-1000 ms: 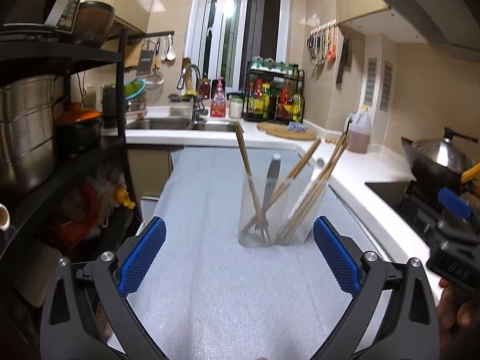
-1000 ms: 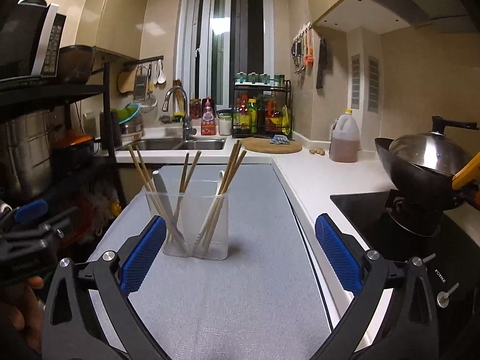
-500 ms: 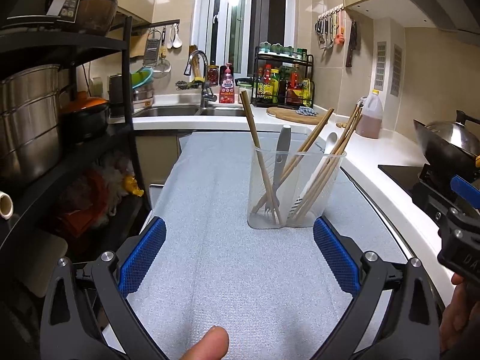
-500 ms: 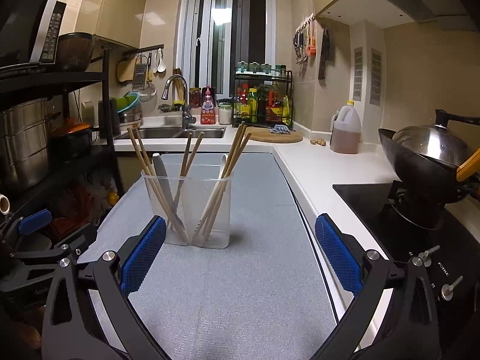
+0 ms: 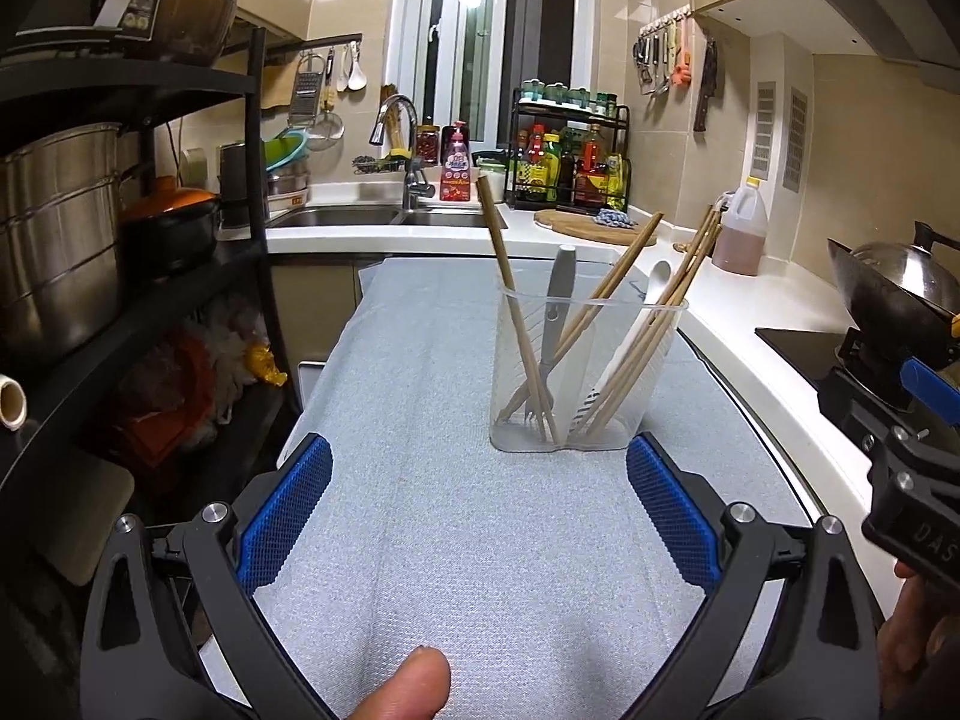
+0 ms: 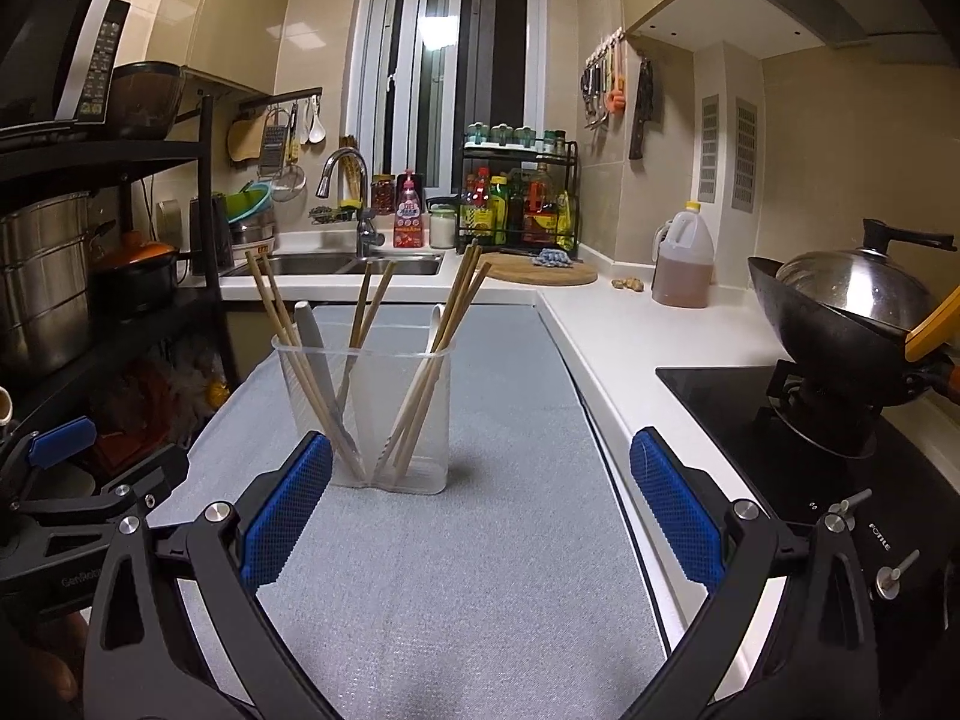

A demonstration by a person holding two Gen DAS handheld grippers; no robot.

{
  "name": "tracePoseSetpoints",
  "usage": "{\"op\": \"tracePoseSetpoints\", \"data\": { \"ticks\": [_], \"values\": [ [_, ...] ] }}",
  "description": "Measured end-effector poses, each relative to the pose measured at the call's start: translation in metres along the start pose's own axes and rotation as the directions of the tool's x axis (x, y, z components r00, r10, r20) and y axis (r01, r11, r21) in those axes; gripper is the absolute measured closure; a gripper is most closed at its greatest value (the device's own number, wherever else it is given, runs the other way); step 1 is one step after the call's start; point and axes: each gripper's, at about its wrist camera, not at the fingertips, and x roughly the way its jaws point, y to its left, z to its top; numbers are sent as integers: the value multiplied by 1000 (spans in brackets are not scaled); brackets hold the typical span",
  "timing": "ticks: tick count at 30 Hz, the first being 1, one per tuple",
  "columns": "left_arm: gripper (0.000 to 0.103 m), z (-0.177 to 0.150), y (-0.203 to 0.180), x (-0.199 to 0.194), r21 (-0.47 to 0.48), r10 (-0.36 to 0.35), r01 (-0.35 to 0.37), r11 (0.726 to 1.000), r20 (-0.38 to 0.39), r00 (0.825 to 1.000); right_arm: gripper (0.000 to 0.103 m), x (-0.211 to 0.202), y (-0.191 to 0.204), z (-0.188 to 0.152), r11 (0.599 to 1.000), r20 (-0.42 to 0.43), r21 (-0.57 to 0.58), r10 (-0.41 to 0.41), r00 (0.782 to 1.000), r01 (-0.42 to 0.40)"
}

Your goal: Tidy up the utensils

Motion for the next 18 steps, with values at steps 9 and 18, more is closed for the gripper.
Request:
{"op": "tracePoseSetpoints", "data": {
  "ticks": [9,18],
  "values": [
    [7,-4,2,0,-7,3,-3,1000,0,1000,5,1,0,-1,1000,-7,-2,0,1000,-1],
    [7,-3,1,0,-2,2,-2,1000,5,1000,5,2,-3,1,1000,-8,3,1,1000,-1]
  ]
}}
